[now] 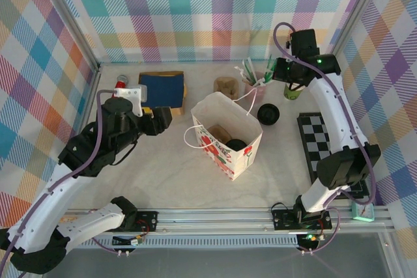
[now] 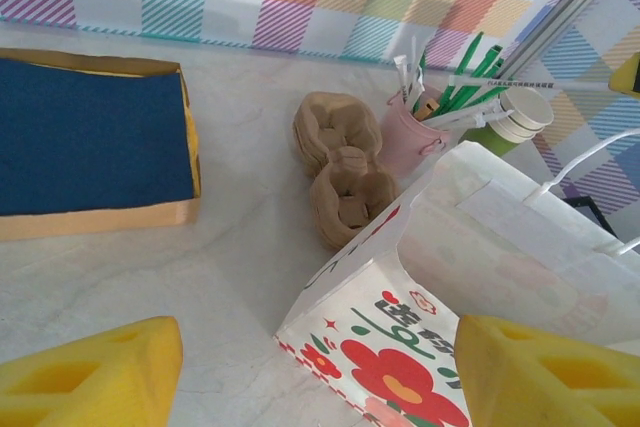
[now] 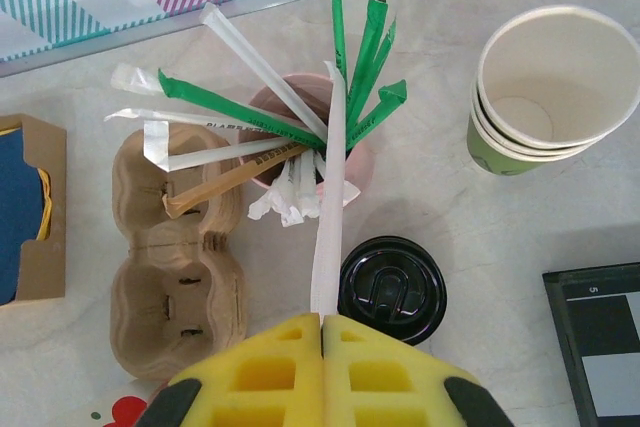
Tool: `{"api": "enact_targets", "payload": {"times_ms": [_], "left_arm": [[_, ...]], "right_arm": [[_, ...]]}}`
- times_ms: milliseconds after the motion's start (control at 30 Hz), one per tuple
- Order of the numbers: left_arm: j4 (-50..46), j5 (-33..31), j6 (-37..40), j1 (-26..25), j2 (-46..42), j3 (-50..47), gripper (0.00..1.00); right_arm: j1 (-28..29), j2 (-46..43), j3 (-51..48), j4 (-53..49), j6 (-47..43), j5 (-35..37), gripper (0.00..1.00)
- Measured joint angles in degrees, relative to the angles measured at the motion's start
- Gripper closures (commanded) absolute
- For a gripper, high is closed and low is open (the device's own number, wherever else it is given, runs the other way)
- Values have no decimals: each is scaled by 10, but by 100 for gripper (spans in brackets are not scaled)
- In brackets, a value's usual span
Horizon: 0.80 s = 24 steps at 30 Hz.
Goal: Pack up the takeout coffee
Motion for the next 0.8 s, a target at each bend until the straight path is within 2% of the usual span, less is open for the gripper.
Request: {"api": "enact_targets", "payload": {"times_ms": [800], "left_arm": [[21, 0, -9, 0, 1, 16, 28]], "right_arm": [[39, -80, -28, -14, 4, 31, 100]]}}
